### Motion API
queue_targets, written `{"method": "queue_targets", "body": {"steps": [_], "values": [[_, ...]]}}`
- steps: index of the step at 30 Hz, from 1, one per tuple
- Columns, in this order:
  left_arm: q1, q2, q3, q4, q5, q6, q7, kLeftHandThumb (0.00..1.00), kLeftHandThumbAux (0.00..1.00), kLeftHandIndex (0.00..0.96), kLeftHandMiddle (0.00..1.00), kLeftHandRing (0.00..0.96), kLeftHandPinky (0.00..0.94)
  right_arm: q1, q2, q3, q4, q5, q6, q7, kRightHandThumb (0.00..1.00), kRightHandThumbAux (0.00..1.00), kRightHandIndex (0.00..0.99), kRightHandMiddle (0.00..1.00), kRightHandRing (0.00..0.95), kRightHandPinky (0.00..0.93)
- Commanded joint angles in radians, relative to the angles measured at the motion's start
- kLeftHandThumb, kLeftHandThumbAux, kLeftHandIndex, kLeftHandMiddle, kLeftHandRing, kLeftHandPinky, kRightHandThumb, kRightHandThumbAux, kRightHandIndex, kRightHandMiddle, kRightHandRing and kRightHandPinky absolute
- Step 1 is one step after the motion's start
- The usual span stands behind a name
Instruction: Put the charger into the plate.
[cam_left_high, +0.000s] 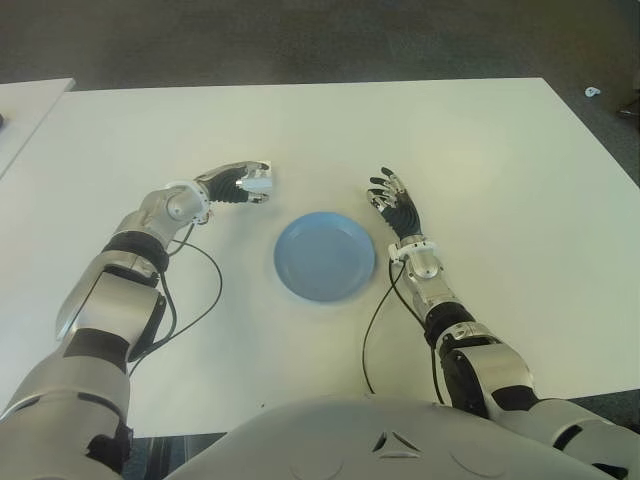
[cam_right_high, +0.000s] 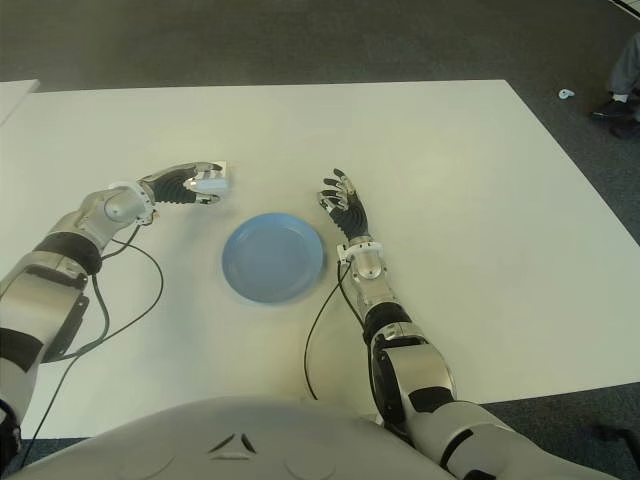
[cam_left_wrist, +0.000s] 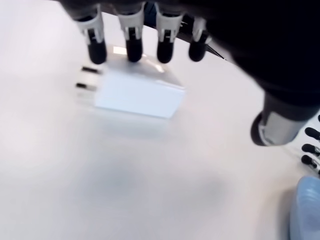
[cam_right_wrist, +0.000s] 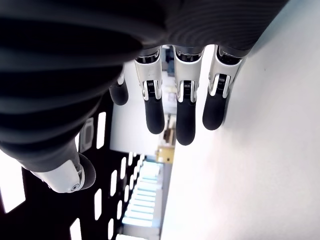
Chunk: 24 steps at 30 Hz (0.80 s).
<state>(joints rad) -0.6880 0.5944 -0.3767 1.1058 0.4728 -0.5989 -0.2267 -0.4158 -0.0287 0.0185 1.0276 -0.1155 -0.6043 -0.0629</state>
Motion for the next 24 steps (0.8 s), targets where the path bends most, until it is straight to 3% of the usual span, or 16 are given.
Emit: {"method": "queue_targets", "body": {"steps": [1,6,16,24], "values": [[0.086,0.058,0.007,-0.112,-0.007,-0.024,-0.060,0.000,0.510,0.000,0.008,0.004,0.000,0.106,0.010,0.005,0.069,-0.006,0.072,-0.006,0.109,0.603,0.000,0.242,0.277,0.261],[0.161,0.102,0.043,-0.243,-0.045,-0.005,-0.106,0.000,0.514,0.000,0.009,0.006,0.000,0.105,0.010,0.005,0.069,-0.005,0.072,-0.011,0.109,0.610,0.000,0.245,0.281,0.271],[0.381,0.216,0.145,-0.594,-0.129,0.053,-0.211,0.000,0.523,0.000,0.000,0.000,0.000,0.107,0.014,-0.001,0.060,0.002,0.074,-0.013,0.101,0.607,0.000,0.248,0.285,0.278],[0.485,0.254,0.198,-0.736,-0.143,0.080,-0.230,0.000,0.513,0.000,0.000,0.000,0.014,0.107,0.016,-0.003,0.058,0.004,0.077,-0.018,0.107,0.624,0.000,0.250,0.286,0.276]]}}
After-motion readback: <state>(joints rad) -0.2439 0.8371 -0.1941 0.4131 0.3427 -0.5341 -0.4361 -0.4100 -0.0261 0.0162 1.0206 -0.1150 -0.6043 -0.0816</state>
